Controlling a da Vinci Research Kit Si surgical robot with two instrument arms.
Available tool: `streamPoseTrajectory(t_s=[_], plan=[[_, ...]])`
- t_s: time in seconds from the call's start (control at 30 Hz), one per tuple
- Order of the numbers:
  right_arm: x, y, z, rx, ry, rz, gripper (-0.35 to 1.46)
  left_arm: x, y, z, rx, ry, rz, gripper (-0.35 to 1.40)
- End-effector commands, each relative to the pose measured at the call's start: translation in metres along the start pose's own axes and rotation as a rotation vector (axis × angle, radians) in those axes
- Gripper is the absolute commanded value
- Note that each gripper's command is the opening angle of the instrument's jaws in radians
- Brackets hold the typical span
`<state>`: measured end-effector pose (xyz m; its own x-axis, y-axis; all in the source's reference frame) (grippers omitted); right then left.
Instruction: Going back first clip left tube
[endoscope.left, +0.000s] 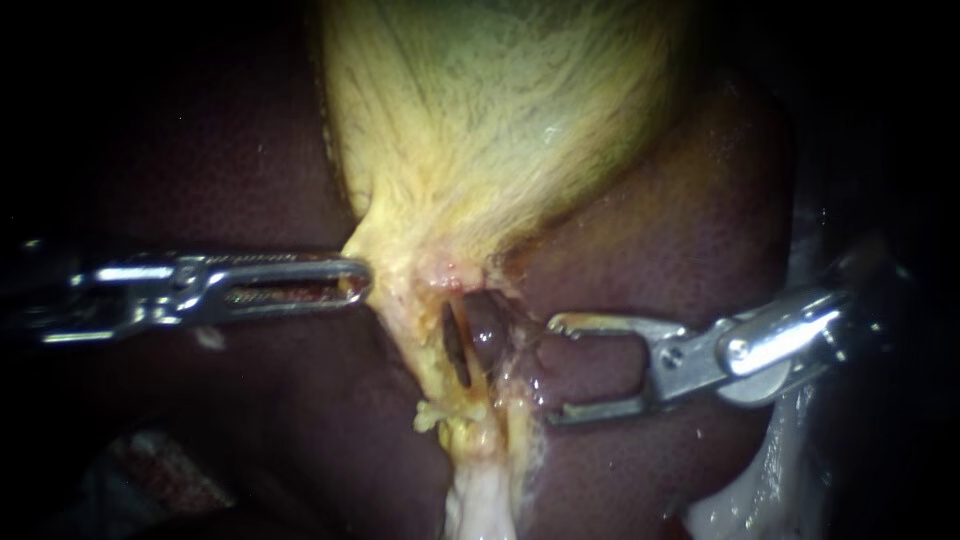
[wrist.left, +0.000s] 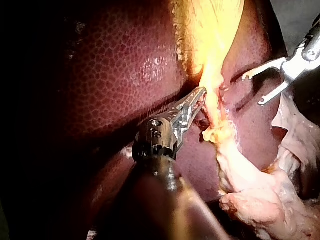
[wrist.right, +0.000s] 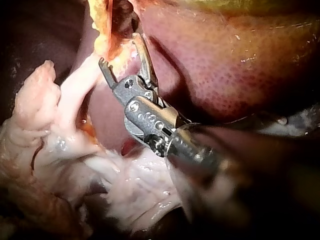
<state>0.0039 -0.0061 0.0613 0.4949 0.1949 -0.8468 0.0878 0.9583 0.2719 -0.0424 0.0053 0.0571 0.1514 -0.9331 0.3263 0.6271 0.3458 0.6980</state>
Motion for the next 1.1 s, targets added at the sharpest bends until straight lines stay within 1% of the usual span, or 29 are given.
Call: streamPoseTrajectory(t_s=[0.03, 0.17, 0.23, 0.37, 0.5, 0.57, 0.67, 0.73, 0.77, 0.87, 0.97, 1.1], plan=[[0.0004, 0.0001, -0.0006, -0.008, 0.004, -0.006, 0.60, 0.0000, 0.0001, 0.0000, 0.001, 0.001, 0.000, -0.27], [0.0014, 0.0000, -0.0020, -0.032, 0.018, -0.009, 0.60, 0.0000, 0.0004, 0.0002, -0.001, -0.001, 0.000, -0.27], [0.0019, -0.0002, -0.0027, -0.029, 0.032, -0.011, 0.60, -0.0001, 0.0006, 0.0003, -0.002, -0.001, 0.000, -0.27], [0.0027, 0.0000, -0.0034, -0.029, 0.040, -0.017, 0.60, 0.0000, 0.0010, 0.0009, -0.002, -0.002, 0.001, -0.27], [0.0029, 0.0000, -0.0036, -0.029, 0.046, -0.022, 0.60, 0.0002, 0.0017, 0.0019, -0.004, -0.004, 0.003, -0.27], [0.0028, 0.0000, -0.0036, -0.027, 0.047, -0.022, 0.60, 0.0004, 0.0021, 0.0026, -0.006, -0.005, 0.005, -0.27], [0.0028, -0.0001, -0.0036, -0.019, 0.053, -0.022, 0.60, 0.0011, 0.0028, 0.0044, -0.014, -0.015, 0.008, -0.27], [0.0028, -0.0001, -0.0036, -0.001, 0.065, -0.023, 0.60, 0.0016, 0.0032, 0.0060, -0.012, -0.002, 0.013, -0.27], [0.0028, -0.0001, -0.0036, 0.024, 0.077, -0.024, 0.60, 0.0019, 0.0033, 0.0066, -0.012, 0.004, 0.015, -0.27], [0.0028, -0.0001, -0.0036, 0.029, 0.086, -0.025, 0.60, 0.0025, 0.0033, 0.0083, -0.004, 0.016, 0.019, -0.27], [0.0028, -0.0002, -0.0036, 0.032, 0.087, -0.025, 0.60, 0.0029, 0.0029, 0.0093, -0.001, 0.024, 0.022, -0.25], [0.0028, -0.0002, -0.0036, 0.032, 0.087, -0.025, 0.60, 0.0030, 0.0024, 0.0097, 0.003, 0.029, 0.022, -0.25]])
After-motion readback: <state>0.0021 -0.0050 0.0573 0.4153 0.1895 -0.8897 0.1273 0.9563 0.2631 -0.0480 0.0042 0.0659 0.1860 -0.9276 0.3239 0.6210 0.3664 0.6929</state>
